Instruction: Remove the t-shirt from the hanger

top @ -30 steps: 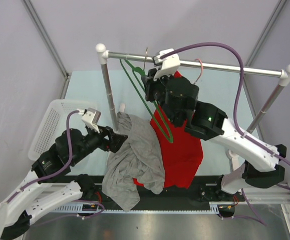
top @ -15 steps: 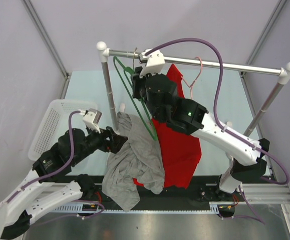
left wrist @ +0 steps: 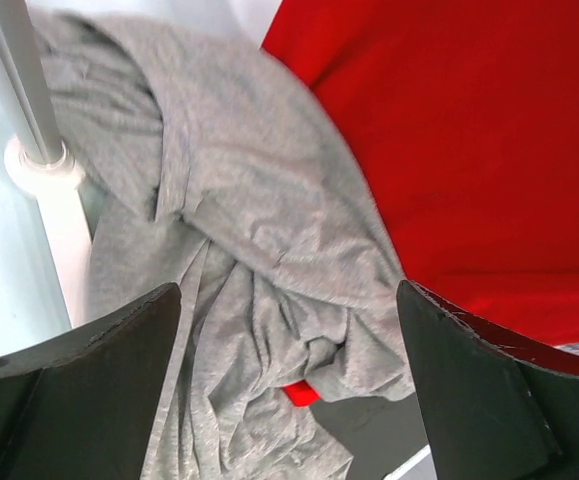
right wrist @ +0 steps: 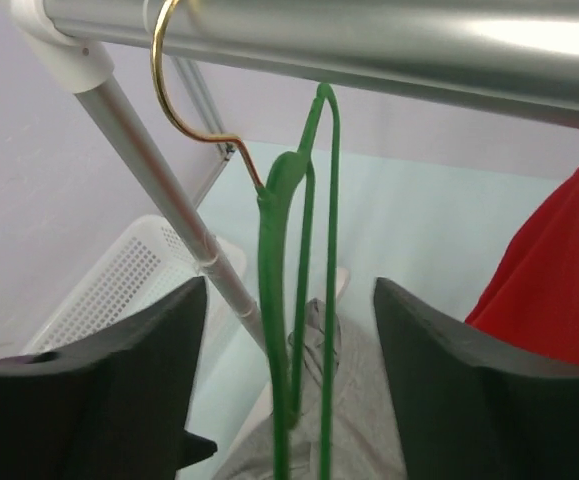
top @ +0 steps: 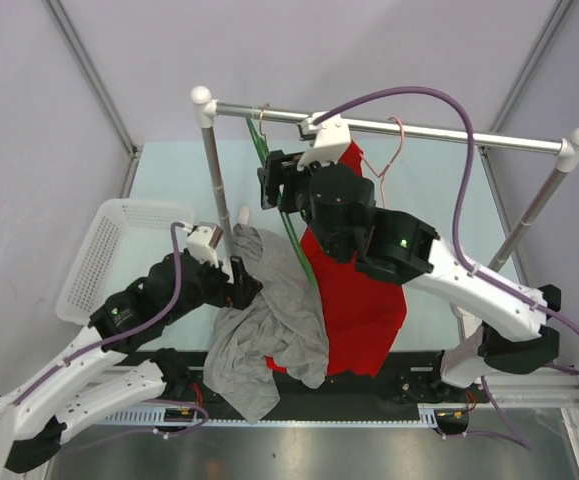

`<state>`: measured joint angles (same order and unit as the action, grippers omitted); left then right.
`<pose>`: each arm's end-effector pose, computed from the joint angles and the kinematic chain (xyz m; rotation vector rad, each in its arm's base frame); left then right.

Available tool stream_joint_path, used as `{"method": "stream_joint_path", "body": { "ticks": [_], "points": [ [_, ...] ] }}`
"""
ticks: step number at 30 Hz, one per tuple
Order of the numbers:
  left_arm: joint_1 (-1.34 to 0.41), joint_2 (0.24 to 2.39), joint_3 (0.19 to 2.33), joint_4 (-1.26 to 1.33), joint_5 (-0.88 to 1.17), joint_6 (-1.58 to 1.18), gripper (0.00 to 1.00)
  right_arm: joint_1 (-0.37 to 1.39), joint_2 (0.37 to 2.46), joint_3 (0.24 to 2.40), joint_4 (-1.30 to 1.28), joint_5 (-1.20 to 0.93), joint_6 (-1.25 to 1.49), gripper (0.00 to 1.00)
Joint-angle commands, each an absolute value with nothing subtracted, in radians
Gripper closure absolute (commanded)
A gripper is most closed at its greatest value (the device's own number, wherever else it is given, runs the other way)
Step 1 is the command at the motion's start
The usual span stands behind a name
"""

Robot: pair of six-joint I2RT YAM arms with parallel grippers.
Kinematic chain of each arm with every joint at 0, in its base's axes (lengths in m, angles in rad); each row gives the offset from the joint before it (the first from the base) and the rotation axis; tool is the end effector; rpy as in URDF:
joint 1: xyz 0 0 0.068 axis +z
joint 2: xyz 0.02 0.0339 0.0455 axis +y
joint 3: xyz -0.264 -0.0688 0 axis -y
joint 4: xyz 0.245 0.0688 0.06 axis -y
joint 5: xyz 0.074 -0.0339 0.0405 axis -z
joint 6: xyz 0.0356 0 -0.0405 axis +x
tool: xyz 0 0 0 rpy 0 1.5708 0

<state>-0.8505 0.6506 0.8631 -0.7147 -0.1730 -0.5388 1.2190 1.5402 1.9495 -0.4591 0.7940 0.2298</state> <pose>0.0919 -0.0954 0.3312 0.2229 2.1233 -0.6655 0.1312 0.2838 0.5250 -0.1867 1.6159 0.4782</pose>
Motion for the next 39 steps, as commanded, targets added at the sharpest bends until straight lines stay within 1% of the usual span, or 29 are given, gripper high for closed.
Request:
{"method": "stream_joint_path", "body": {
  "ticks": [1, 2, 3, 4, 5, 6, 8, 11, 12, 15, 18, 22, 26, 31, 34, 35, 39],
  "points": [
    [-0.847, 0.699, 0.831, -0.71, -0.184, -0.561, 0.06, 1.239, 1.415, 1.885, -0.451, 0.83, 0.264, 0.23],
    [-0.847, 0.709, 0.819, -0.701, -0.187, -0.561, 0.06, 1.241, 1.399, 1.87, -0.449, 0.825, 0.27, 0.18],
    [-0.847, 0.727, 0.813, -0.695, -0.189, -0.564, 0.06, 1.244, 1.385, 1.838, -0.452, 0.822, 0.273, 0.15],
    [-0.847, 0.736, 0.807, -0.689, -0.19, -0.58, 0.06, 1.252, 1.372, 1.824, -0.454, 0.819, 0.278, 0.14],
    [-0.847, 0.745, 0.795, -0.671, -0.19, -0.586, 0.06, 1.258, 1.338, 1.806, -0.459, 0.819, 0.282, 0.09],
    [-0.847, 0.77, 0.787, -0.663, -0.207, -0.601, 0.06, 1.265, 1.322, 1.777, -0.46, 0.818, 0.287, 0.08],
    [-0.847, 0.798, 0.767, -0.654, -0.23, -0.666, 0.06, 1.285, 1.269, 1.741, -0.463, 0.815, 0.298, 0.01],
    [-0.848, 0.848, 0.727, -0.606, -0.252, -0.719, 0.03, 1.304, 1.188, 1.684, -0.483, 0.781, 0.327, 0.0],
    [-0.848, 0.882, 0.716, -0.592, -0.253, -0.738, 0.0, 1.308, 1.166, 1.658, -0.489, 0.77, 0.346, 0.0],
    [-0.851, 0.946, 0.703, -0.58, -0.284, -0.787, 0.0, 1.324, 1.08, 1.602, -0.477, 0.741, 0.363, 0.01],
    [-0.856, 1.029, 0.696, -0.508, -0.261, -0.813, 0.0, 1.324, 1.008, 1.531, -0.451, 0.73, 0.371, 0.0],
    [-0.864, 1.133, 0.715, -0.468, -0.284, -0.879, 0.0, 1.324, 0.98, 1.514, -0.465, 0.744, 0.374, 0.0],
    [-0.868, 1.2, 0.726, -0.525, -0.345, -0.952, 0.04, 1.324, 0.983, 1.526, -0.485, 0.747, 0.379, 0.0],
    [-0.87, 1.17, 0.626, -0.439, -0.315, -1.012, 0.1, 1.324, 0.985, 1.514, -0.486, 0.746, 0.393, 0.0],
    [-0.87, 1.164, 0.582, -0.385, -0.284, -1.046, 0.14, 1.324, 0.988, 1.503, -0.474, 0.742, 0.397, 0.0],
    [-0.87, 1.163, 0.571, -0.367, -0.279, -1.046, 0.18, 1.324, 0.991, 1.502, -0.472, 0.741, 0.397, 0.0],
    [-0.87, 1.157, 0.557, -0.37, -0.314, -1.049, 0.24, 1.324, 0.999, 1.503, -0.476, 0.733, 0.405, 0.01]
  ]
}}
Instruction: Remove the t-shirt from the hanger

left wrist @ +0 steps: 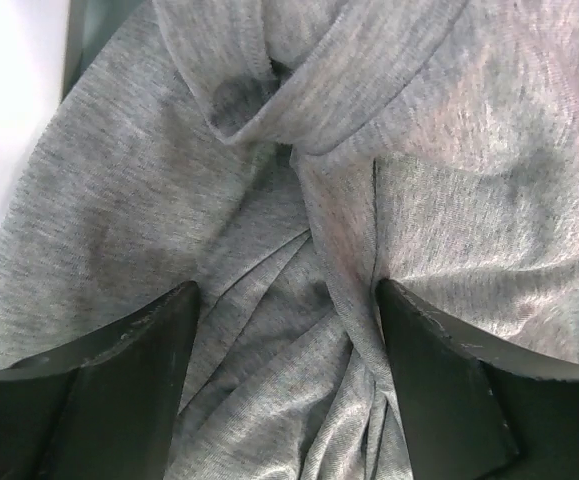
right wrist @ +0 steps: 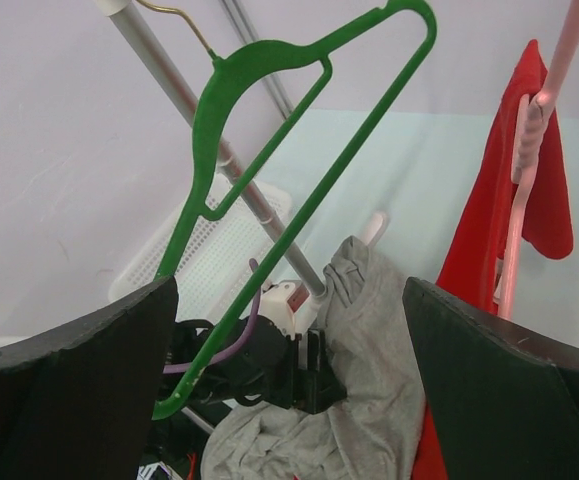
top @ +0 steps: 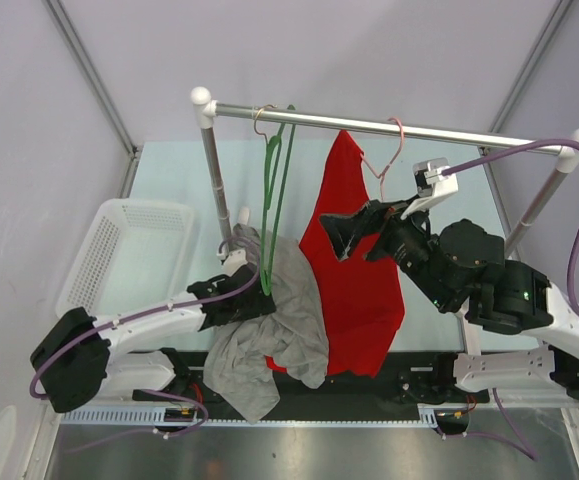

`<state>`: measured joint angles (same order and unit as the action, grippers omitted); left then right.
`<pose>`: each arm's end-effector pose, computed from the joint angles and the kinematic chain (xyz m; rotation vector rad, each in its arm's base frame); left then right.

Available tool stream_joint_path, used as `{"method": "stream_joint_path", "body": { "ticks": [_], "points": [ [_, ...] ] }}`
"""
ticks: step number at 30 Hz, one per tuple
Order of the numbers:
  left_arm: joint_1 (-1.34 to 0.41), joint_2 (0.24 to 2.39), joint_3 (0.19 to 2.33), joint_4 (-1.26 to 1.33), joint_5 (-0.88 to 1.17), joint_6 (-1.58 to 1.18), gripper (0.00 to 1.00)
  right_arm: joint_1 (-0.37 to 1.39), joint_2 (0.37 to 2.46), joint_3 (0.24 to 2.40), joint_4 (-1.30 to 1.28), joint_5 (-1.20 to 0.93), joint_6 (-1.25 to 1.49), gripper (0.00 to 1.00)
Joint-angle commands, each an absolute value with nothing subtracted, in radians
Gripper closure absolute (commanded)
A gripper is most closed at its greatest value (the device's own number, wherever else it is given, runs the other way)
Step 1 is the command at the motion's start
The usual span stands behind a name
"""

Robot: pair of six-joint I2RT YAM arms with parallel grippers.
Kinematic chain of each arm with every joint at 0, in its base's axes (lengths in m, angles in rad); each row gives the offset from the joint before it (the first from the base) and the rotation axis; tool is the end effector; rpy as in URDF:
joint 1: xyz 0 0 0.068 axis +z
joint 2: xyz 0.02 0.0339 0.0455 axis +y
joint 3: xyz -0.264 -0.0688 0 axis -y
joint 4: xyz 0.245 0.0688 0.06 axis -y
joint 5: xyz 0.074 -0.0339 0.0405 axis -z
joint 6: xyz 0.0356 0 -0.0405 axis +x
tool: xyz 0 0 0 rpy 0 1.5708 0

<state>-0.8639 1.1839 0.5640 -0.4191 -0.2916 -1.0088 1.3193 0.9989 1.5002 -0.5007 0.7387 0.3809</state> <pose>0.1438 -0.1526 0.1713 -0.2893 2.5623 -0.3409 0.0639 0.1524 0.5059 -0.1613 1.6129 0.7502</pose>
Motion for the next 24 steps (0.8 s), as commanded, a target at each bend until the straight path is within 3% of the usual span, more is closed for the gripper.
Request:
{"method": "stream_joint_path", "body": {
  "ticks": [1, 3, 4, 6, 7, 12, 14, 24],
  "points": [
    [-0.87, 1.154, 0.554, -0.37, -0.318, -1.048, 0.25, 1.324, 0.999, 1.5, -0.476, 0.733, 0.405, 0.0],
    [-0.87, 1.144, 0.535, -0.353, -0.318, -1.049, 0.3, 1.324, 0.996, 1.496, -0.479, 0.736, 0.408, 0.0],
    [-0.87, 1.137, 0.528, -0.347, -0.311, -1.051, 0.39, 1.324, 0.994, 1.491, -0.479, 0.736, 0.407, 0.0],
    [-0.87, 1.124, 0.511, -0.325, -0.308, -1.054, 0.48, 1.325, 0.986, 1.482, -0.477, 0.749, 0.407, 0.0],
    [-0.87, 1.111, 0.505, -0.318, -0.307, -1.052, 0.6, 1.324, 0.983, 1.474, -0.477, 0.755, 0.41, 0.0],
    [-0.87, 1.045, 0.497, -0.32, -0.328, -1.029, 0.82, 1.324, 0.962, 1.448, -0.48, 0.773, 0.414, 0.0],
    [-0.87, 1.008, 0.512, -0.357, -0.35, -1.029, 0.99, 1.322, 0.951, 1.44, -0.482, 0.784, 0.416, 0.0],
    [-0.87, 0.759, 0.618, -0.553, -0.478, -0.999, 1.0, 1.319, 0.93, 1.419, -0.468, 0.805, 0.42, 0.01]
  ]
}}
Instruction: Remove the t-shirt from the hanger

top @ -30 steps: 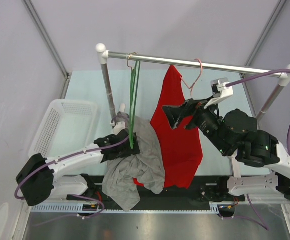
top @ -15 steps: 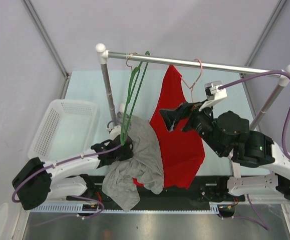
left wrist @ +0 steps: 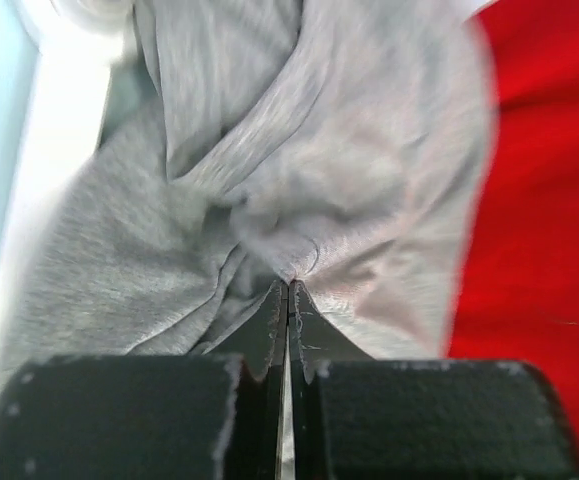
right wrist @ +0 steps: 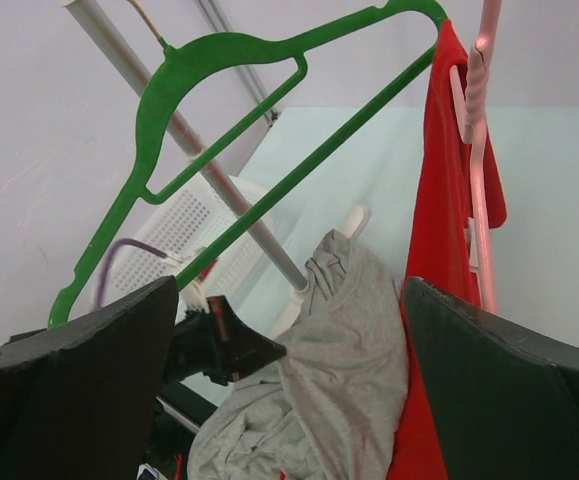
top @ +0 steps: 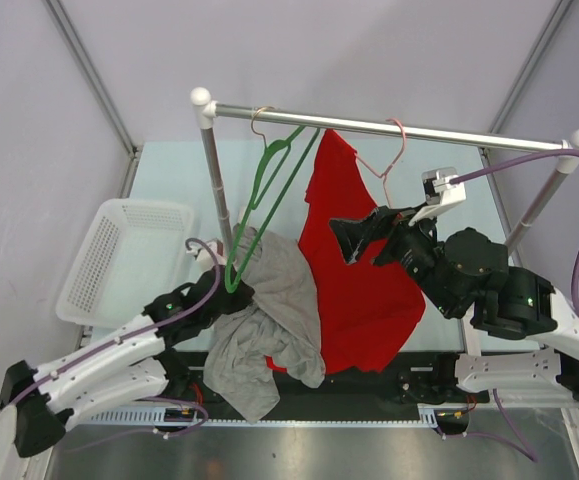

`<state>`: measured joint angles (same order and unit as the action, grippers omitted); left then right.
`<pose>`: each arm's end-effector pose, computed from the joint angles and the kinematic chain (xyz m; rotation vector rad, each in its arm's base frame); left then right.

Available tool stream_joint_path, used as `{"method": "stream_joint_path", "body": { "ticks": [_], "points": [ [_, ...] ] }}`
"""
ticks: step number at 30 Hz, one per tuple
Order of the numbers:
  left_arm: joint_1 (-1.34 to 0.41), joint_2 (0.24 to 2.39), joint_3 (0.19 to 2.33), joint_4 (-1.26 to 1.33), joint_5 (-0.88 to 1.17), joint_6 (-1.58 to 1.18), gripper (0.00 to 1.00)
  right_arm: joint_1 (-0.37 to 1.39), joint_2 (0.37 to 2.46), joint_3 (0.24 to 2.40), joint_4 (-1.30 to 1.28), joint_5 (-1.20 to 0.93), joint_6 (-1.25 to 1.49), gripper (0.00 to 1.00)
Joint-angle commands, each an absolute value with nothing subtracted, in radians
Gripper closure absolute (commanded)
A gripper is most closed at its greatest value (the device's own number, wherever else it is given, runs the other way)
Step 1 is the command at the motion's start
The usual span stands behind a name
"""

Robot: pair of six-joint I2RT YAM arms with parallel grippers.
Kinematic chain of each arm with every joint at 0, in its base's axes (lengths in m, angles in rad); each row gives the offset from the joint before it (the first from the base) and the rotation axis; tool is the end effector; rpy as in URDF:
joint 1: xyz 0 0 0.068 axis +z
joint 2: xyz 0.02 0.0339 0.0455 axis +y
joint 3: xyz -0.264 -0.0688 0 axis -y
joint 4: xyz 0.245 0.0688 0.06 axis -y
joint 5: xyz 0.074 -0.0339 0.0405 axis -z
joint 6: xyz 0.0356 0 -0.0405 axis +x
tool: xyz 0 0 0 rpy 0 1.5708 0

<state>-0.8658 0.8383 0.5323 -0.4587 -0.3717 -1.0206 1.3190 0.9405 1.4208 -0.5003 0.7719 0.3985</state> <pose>0.1216 -0.1230 0.2190 -0.3658 2.3047 -0.5460 0.0623 0.1424 0.4912 -0.1325 1.6274 0.7229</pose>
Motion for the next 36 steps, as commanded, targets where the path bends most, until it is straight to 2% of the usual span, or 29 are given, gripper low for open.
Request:
{"method": "stream_joint_path", "body": {
  "ticks": [1, 7, 12, 17, 18, 19, 20, 22, 23, 25, 36],
  "points": [
    [-0.868, 0.727, 0.629, -0.569, -0.492, -0.996, 1.0, 1.321, 0.931, 1.419, -0.469, 0.805, 0.42, 0.0],
    [-0.868, 0.631, 0.719, -0.736, -0.619, -0.97, 1.0, 1.321, 0.942, 1.42, -0.463, 0.804, 0.422, 0.0],
    [-0.868, 0.545, 0.848, -0.991, -0.86, -1.077, 1.0, 1.319, 0.943, 1.419, -0.456, 0.802, 0.417, 0.0],
    [-0.868, 0.489, 0.77, -0.976, -0.735, -1.103, 1.0, 1.318, 0.945, 1.414, -0.433, 0.796, 0.405, 0.0],
    [-0.868, 0.5, 0.759, -0.988, -0.714, -1.142, 0.97, 1.316, 0.948, 1.414, -0.433, 0.793, 0.406, 0.0],
    [-0.868, 0.515, 0.747, -1.015, -0.68, -1.158, 0.91, 1.316, 0.948, 1.414, -0.434, 0.793, 0.407, 0.0],
    [-0.867, 0.538, 0.723, -1.023, -0.666, -1.164, 0.73, 1.316, 0.946, 1.413, -0.437, 0.792, 0.408, 0.0],
    [-0.868, 0.56, 0.704, -1.026, -0.617, -1.177, 0.58, 1.316, 0.943, 1.41, -0.439, 0.793, 0.413, 0.0],
    [-0.868, 0.572, 0.683, -1.011, -0.597, -1.169, 0.31, 1.316, 0.942, 1.405, -0.439, 0.792, 0.414, 0.0],
    [-0.867, 0.587, 0.667, -0.98, -0.554, -1.146, 0.01, 1.316, 0.936, 1.401, -0.44, 0.792, 0.417, 0.0],
    [-0.859, 0.828, 0.681, -0.999, -0.332, -1.193, 0.0, 1.316, 0.934, 1.394, -0.449, 0.788, 0.428, 0.0]
  ]
}}
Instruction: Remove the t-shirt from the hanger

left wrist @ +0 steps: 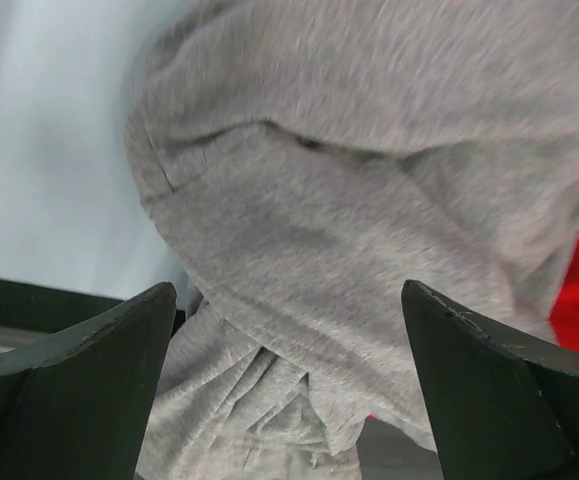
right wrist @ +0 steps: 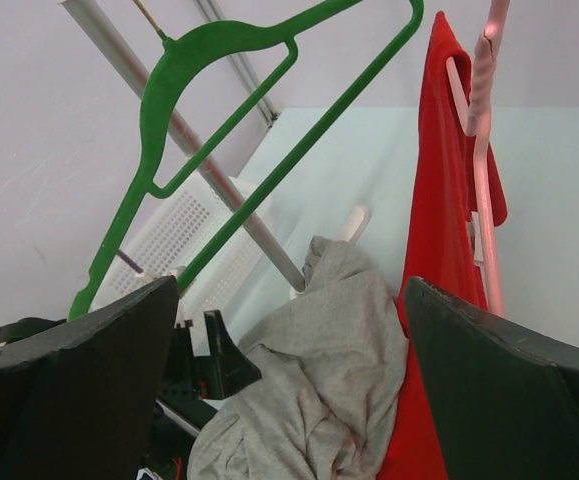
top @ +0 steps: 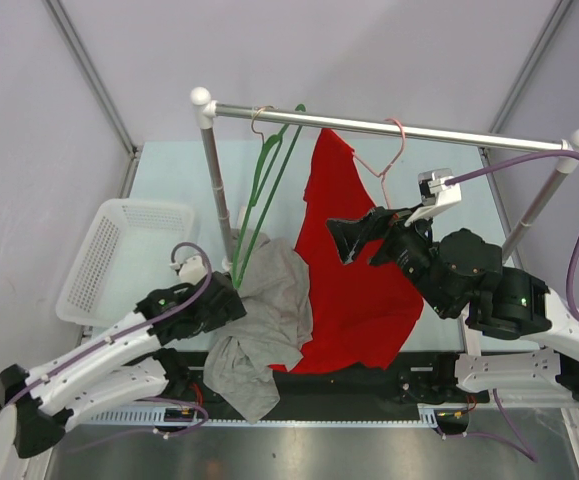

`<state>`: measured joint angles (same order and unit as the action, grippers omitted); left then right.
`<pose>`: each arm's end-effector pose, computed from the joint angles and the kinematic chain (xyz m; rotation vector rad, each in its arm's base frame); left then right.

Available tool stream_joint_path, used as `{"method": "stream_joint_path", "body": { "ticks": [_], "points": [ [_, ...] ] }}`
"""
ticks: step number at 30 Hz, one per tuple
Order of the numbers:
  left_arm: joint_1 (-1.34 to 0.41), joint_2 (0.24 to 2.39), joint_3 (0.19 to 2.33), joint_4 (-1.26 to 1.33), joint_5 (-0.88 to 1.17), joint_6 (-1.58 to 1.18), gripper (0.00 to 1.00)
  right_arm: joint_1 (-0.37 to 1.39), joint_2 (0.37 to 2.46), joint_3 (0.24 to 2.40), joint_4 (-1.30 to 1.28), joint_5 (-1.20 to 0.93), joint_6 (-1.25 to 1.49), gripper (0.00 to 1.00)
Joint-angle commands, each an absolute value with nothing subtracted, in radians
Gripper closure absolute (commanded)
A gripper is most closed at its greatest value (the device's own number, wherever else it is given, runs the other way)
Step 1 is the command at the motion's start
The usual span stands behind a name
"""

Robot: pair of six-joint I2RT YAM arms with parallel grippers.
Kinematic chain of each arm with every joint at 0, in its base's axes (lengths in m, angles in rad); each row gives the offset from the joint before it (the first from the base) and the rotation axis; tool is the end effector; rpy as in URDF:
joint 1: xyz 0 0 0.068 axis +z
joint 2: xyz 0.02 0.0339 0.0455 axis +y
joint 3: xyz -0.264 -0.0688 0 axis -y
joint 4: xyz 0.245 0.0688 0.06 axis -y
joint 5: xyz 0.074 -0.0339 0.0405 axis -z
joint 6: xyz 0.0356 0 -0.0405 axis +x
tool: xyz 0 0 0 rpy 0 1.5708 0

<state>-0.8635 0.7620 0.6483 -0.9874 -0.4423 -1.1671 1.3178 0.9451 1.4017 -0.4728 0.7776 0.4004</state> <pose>0.0943 -0.0869 0.2329 -0.5146 2.4681 -0.2133 0.0638 0.1469 0.4878 -0.1230 1.6250 0.7218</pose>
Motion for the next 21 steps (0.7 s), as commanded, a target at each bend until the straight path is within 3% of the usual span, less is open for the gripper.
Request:
{"method": "stream_joint_path", "body": {
  "ticks": [1, 12, 15, 16, 18, 19, 21],
  "points": [
    [-0.859, 0.848, 0.664, -0.996, -0.315, -1.195, 0.0, 1.315, 0.934, 1.394, -0.449, 0.788, 0.429, 0.0],
    [-0.858, 0.819, 0.471, -0.723, -0.134, -1.203, 0.07, 1.313, 0.93, 1.39, -0.451, 0.79, 0.436, 0.0],
    [-0.857, 0.836, 0.457, -0.715, -0.127, -1.21, 0.23, 1.315, 0.931, 1.391, -0.456, 0.79, 0.436, 0.0],
    [-0.857, 0.83, 0.457, -0.713, -0.133, -1.213, 0.33, 1.313, 0.931, 1.391, -0.46, 0.79, 0.44, 0.0],
    [-0.857, 0.793, 0.459, -0.704, -0.143, -1.221, 0.44, 1.315, 0.928, 1.39, -0.46, 0.79, 0.442, 0.0],
    [-0.857, 0.781, 0.459, -0.704, -0.149, -1.226, 0.56, 1.313, 0.928, 1.39, -0.46, 0.79, 0.442, 0.0],
    [-0.854, 0.741, 0.468, -0.709, -0.169, -1.224, 0.66, 1.313, 0.928, 1.39, -0.459, 0.79, 0.44, 0.0]
  ]
}}
